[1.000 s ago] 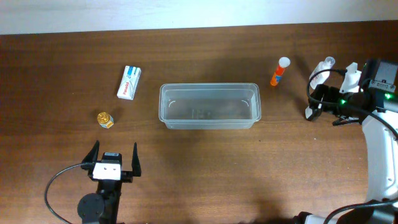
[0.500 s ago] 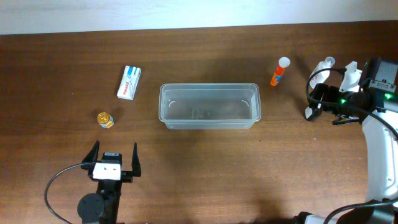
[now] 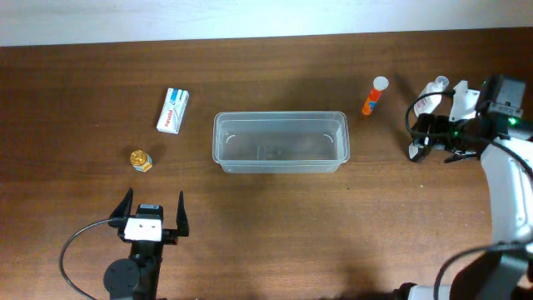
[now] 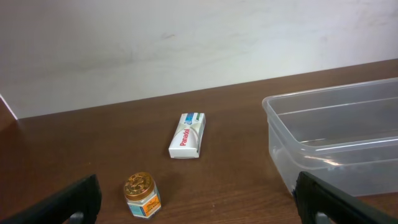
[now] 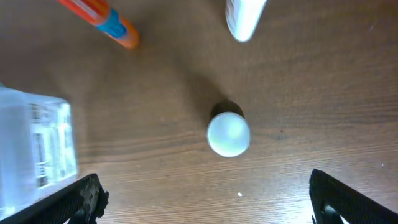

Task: Pack container
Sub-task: 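Move the right gripper over the dark white-capped bottle, then lower the right gripper and grasp the dark bottle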

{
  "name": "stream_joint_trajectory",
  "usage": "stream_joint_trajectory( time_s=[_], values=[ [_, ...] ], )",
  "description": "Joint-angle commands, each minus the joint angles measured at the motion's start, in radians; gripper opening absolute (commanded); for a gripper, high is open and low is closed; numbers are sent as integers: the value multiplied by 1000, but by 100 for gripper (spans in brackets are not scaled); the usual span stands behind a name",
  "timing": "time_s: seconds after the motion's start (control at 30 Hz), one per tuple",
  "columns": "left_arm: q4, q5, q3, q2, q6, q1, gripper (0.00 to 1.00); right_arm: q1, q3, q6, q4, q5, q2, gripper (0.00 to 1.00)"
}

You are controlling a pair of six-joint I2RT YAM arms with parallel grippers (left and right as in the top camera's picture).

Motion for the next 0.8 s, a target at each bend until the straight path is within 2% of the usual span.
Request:
stream_joint_trajectory(
  time_s=[0.0,0.2,0.77],
  values=[
    [-1,-5,-6,-7,16,7,99,-6,14,-34,19,24,62,98],
    [-1,-5,-6,-7,16,7,99,-6,14,-164,36,35,80,98],
    [-1,-5,-6,-7,16,7,99,-6,10,-167,67,35,204,88]
  ],
)
